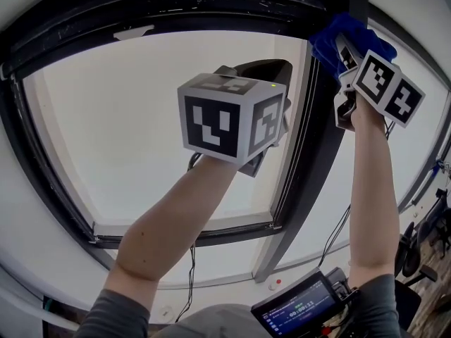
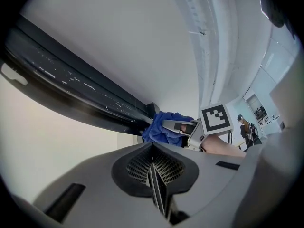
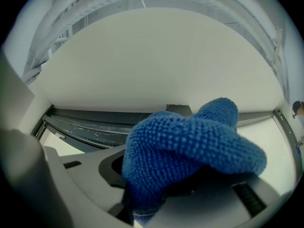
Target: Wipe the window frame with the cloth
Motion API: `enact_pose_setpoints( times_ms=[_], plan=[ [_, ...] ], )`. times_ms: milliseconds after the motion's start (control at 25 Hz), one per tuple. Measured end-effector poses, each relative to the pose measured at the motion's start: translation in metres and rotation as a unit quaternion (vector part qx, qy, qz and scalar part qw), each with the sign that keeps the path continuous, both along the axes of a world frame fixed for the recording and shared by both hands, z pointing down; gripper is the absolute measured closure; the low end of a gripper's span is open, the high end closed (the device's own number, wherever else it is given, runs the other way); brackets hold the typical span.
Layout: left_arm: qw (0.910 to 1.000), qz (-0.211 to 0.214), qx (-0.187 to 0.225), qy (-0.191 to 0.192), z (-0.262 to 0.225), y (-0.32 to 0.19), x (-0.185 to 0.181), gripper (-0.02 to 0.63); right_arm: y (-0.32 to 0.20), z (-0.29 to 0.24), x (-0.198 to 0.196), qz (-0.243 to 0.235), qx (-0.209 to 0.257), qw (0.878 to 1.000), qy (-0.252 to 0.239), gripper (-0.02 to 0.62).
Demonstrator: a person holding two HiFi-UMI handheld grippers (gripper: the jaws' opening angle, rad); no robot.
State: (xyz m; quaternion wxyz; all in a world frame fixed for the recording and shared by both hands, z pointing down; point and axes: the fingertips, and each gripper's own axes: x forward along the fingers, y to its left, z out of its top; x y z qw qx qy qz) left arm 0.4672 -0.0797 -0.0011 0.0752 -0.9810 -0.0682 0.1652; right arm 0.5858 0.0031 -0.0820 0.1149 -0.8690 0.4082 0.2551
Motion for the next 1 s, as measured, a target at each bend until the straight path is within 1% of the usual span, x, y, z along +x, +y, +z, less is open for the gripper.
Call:
enact_pose_setpoints(
  times_ms=[320,560,760,920,1000],
  plan=[
    [0.9996,-0.005,-0.002,-0.029,0.025,-0.014,0.016,0.601,-0.021,0.029,0.03,0.021,-0.034,0.999,-0.022,0.439],
    [0.9983,-0.014,-0.008,-0.056,0.052,-0.028,0.025,0.601,-0.026,0.051,0.034,0.027,-0.044,0.999,-0.019,0.439],
    [0.9978,-0.007,-0.015,-0.065,0.08,-0.03,0.017,0.601,-0.027,0.085,0.034,0.033,-0.06,0.997,-0.039,0.439],
    [0.9966,0.021,-0.014,-0.079,0.114,-0.023,0.012,0.601,-0.025,0.119,0.037,0.04,-0.067,0.995,-0.061,0.439],
    [0.9958,0.026,-0.011,-0.087,0.131,-0.02,0.009,0.601,-0.023,0.136,0.039,0.042,-0.072,0.994,-0.073,0.439]
  ],
)
